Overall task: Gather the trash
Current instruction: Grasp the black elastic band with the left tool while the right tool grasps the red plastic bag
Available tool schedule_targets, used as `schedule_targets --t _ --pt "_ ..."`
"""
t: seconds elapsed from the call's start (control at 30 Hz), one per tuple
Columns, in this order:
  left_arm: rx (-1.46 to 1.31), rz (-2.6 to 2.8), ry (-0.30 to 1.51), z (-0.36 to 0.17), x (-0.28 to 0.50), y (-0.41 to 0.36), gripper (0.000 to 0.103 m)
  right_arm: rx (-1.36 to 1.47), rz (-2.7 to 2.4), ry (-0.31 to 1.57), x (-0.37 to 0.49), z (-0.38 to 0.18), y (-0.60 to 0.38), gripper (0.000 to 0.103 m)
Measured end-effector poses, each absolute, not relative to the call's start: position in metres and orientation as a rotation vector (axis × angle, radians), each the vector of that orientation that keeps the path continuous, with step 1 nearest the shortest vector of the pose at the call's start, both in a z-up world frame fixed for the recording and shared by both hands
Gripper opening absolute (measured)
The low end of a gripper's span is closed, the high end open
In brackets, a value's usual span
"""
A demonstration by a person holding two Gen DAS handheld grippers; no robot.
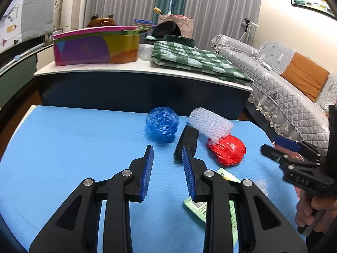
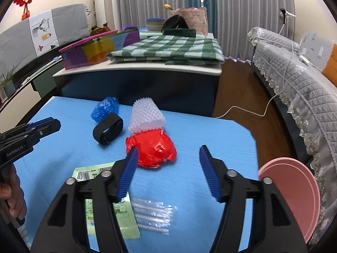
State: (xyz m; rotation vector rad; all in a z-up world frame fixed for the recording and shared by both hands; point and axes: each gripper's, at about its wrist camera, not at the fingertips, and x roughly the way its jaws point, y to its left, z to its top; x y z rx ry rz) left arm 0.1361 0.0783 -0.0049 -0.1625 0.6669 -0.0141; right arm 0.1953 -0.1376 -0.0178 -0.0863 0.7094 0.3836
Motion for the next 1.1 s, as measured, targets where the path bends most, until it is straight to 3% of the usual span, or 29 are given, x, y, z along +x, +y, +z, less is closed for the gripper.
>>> schedule_targets --t 0.2,0.33,0.57,0.63,0.77,1.0,1.1 --pt "-0.175 -0.033 0.682 -0.018 0.15 0.073 0.029 -0.095 0.42 0.749 0.214 -0.035 -0.122 0.088" --pt "-0.175 -0.049 0.685 -0.021 0.156 0.073 0.029 -0.144 0.435 0.766 0.223 -0.043 -0.107 0.094" --pt "-0.165 -0.088 0.711 -0.031 0.169 0.066 0.03 -0.186 0.428 0.809 0.237 -0.055 -0.096 0.094" --pt "-0.171 -0.092 0.72 -0.035 0.173 0.064 0.038 -0.181 0.426 0.833 0.24 -0.06 -0.097 0.094" --pt "-0.17 -0.1 0.739 -0.046 0.182 0.057 0.039 -0.168 0.426 0.843 0.243 -0.06 -0.098 0.093" --pt "-0.169 -0.094 0.775 -0.052 0.194 0.051 0.039 -0.182 0.444 0.855 0.242 -0.063 -0.094 0.075" --pt "-0.162 -0.092 0.782 -0.052 0.193 0.05 0.029 -0.18 0.446 0.853 0.241 -0.062 -0.094 0.074"
